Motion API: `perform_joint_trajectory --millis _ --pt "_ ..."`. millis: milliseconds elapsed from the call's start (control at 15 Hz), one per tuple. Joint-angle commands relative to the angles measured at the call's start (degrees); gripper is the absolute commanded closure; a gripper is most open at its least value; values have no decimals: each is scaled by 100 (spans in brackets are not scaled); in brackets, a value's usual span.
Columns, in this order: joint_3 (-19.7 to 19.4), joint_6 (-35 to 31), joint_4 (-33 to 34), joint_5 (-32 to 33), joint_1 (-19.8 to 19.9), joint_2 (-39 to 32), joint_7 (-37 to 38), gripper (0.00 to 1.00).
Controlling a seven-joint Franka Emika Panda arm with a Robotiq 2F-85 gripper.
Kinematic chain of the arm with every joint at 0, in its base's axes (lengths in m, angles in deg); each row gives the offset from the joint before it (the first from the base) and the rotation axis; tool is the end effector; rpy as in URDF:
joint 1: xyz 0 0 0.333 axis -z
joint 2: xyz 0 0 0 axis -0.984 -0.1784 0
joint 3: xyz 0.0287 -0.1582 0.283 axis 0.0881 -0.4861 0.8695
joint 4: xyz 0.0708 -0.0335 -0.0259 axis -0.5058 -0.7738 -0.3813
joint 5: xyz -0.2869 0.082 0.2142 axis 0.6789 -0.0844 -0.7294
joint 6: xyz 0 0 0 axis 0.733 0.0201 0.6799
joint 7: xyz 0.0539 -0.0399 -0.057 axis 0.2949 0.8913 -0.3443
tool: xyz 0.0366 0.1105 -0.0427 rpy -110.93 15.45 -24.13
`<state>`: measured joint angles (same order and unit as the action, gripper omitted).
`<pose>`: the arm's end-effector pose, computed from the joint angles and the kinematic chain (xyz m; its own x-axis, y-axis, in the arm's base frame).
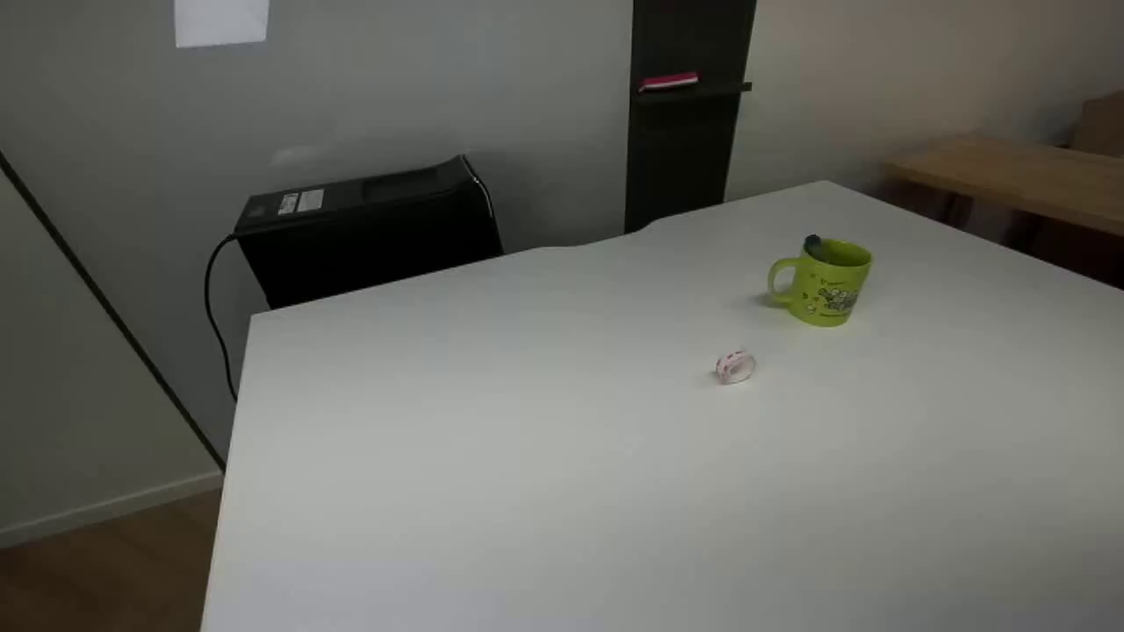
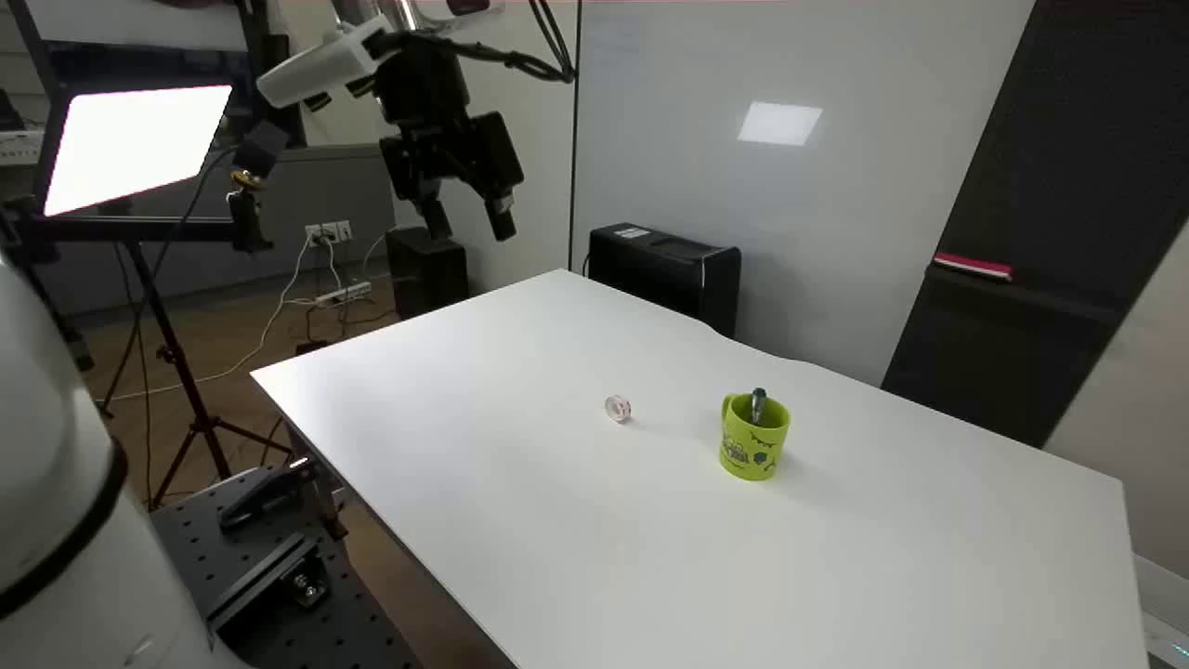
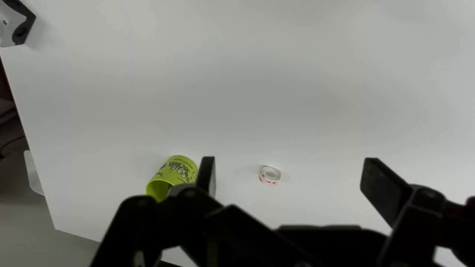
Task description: Take the marker out of the mug and put it on the table
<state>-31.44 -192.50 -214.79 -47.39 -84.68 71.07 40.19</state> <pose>0.2896 0.1235 0.4324 0.9708 0.1643 0.1749 0.1244 -0.9678 0.2188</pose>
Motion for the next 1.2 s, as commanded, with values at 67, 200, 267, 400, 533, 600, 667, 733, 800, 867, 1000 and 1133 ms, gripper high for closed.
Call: perform_joint_trajectory --millis 67,200,267,400,533,600,667,733,800,867,1000,1133 --pt "-120 19 12 105 -124 -29 82 0" --pt "-120 19 12 105 -124 -29 82 0" --pt "-120 19 12 105 -124 -29 82 0" --pt "-120 19 12 105 -124 -29 82 0" --pt "-120 19 12 105 -124 -29 82 0" --pt "-120 19 12 105 -124 -29 82 0" --pt "-120 19 12 105 -124 -29 82 0" --pt "-120 19 12 105 -124 -29 82 0" --pt "-120 19 12 105 -124 -29 82 0" --pt "-120 19 12 105 -124 -29 82 0" --pt "-120 19 12 105 -124 -29 82 0" --pt "-333 3 -58 34 -67 -65 -21 0"
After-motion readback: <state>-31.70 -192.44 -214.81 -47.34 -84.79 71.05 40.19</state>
